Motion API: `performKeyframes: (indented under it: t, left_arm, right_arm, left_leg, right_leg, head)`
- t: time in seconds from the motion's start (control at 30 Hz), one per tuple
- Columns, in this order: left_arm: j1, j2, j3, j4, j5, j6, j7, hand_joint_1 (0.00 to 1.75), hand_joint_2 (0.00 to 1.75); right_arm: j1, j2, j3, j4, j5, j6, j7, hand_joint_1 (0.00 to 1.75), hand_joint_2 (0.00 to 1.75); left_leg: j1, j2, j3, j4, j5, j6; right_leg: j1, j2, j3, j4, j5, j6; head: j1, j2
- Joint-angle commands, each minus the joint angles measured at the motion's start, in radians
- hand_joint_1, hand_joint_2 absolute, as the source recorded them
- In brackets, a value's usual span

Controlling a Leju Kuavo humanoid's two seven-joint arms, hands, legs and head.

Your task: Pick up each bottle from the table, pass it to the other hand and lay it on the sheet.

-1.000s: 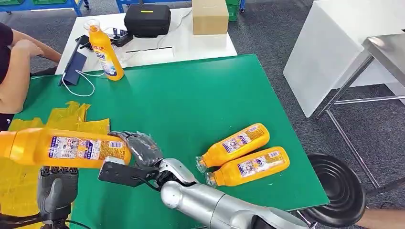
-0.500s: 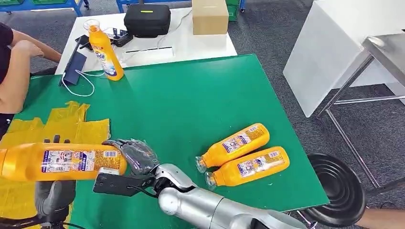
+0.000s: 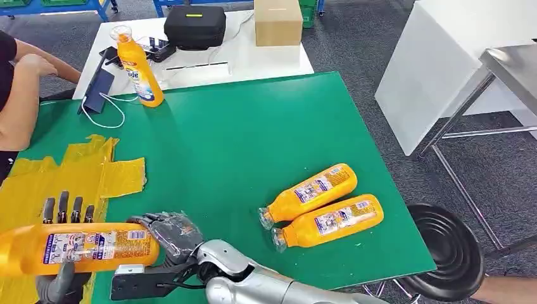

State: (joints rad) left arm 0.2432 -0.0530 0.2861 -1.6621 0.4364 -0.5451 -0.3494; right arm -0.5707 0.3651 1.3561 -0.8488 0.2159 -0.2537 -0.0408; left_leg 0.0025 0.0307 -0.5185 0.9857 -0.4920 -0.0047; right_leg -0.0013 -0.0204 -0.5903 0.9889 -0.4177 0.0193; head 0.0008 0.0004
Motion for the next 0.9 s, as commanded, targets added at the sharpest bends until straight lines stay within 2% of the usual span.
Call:
performKeyframes:
  t: [0.03, 0.17, 0.3, 0.33, 0.5, 0.63, 0.67, 0.9]
  left_arm:
    - [-0.04, -0.051, 0.053, -0.001, 0.001, -0.017, -0.004, 1.75, 1.75]
    - [-0.038, -0.054, 0.053, -0.002, -0.002, -0.023, -0.006, 1.75, 1.75]
    - [-0.036, -0.056, 0.055, -0.001, -0.002, -0.029, -0.008, 1.75, 1.75]
    - [-0.036, -0.056, 0.055, -0.001, -0.002, -0.029, -0.008, 1.75, 1.75]
    - [-0.039, -0.054, 0.054, 0.002, -0.002, -0.039, -0.01, 1.75, 1.75]
    - [-0.039, -0.054, 0.054, 0.002, -0.002, -0.039, -0.01, 1.75, 1.75]
    - [-0.039, -0.054, 0.054, 0.002, -0.002, -0.039, -0.01, 1.75, 1.75]
    - [-0.044, -0.047, 0.055, 0.012, -0.001, -0.049, -0.013, 1.75, 1.75]
  right_arm:
    - [0.014, -0.016, 0.084, -0.007, 0.013, 0.045, -0.007, 1.75, 1.75]
    - [0.01, -0.016, 0.078, -0.005, 0.01, 0.042, -0.006, 1.75, 1.75]
    - [0.002, -0.016, 0.07, 0.001, 0.005, 0.039, -0.006, 1.75, 1.75]
    - [0.002, -0.016, 0.07, 0.001, 0.005, 0.039, -0.006, 1.75, 1.75]
    - [-0.005, -0.016, 0.064, 0.006, -0.007, 0.032, -0.006, 1.75, 1.75]
    - [-0.005, -0.016, 0.064, 0.006, -0.007, 0.032, -0.006, 1.75, 1.75]
    - [-0.005, -0.016, 0.064, 0.006, -0.007, 0.032, -0.006, 1.75, 1.75]
    - [-0.02, -0.016, 0.047, 0.021, -0.022, 0.003, -0.001, 1.75, 1.75]
  left_leg:
    - [0.0, -0.003, 0.001, -0.001, 0.0, 0.0]
    - [0.002, -0.006, 0.004, -0.001, -0.001, 0.0]
    - [0.0, -0.003, 0.001, -0.001, 0.0, 0.0]
    - [0.002, -0.006, 0.005, -0.001, -0.001, 0.0]
    - [0.0, -0.003, 0.001, 0.0, 0.0, 0.0]
    - [0.0, -0.003, 0.001, 0.0, 0.0, 0.0]
    - [0.002, -0.006, 0.004, -0.001, 0.0, 0.0]
    - [0.001, -0.004, 0.002, -0.001, 0.0, 0.0]
  right_leg:
    - [0.0, -0.001, 0.002, -0.001, 0.0, 0.0]
    - [0.002, -0.001, 0.006, -0.003, -0.001, 0.0]
    - [0.0, -0.001, 0.002, -0.001, 0.0, 0.0]
    - [0.002, -0.001, 0.006, -0.003, -0.001, 0.0]
    - [0.0, -0.001, 0.002, -0.001, 0.0, 0.0]
    - [0.0, -0.001, 0.002, -0.001, 0.0, 0.0]
    - [0.002, -0.001, 0.006, -0.002, -0.001, 0.0]
    - [0.001, -0.001, 0.003, -0.001, 0.0, 0.0]
  head:
    - [0.0, 0.0]
    - [0.0, 0.0]
    - [0.0, 0.0]
    - [0.0, 0.0]
    - [0.0, 0.0]
    - [0.0, 0.0]
    - [0.0, 0.0]
    - [0.0, 0.0]
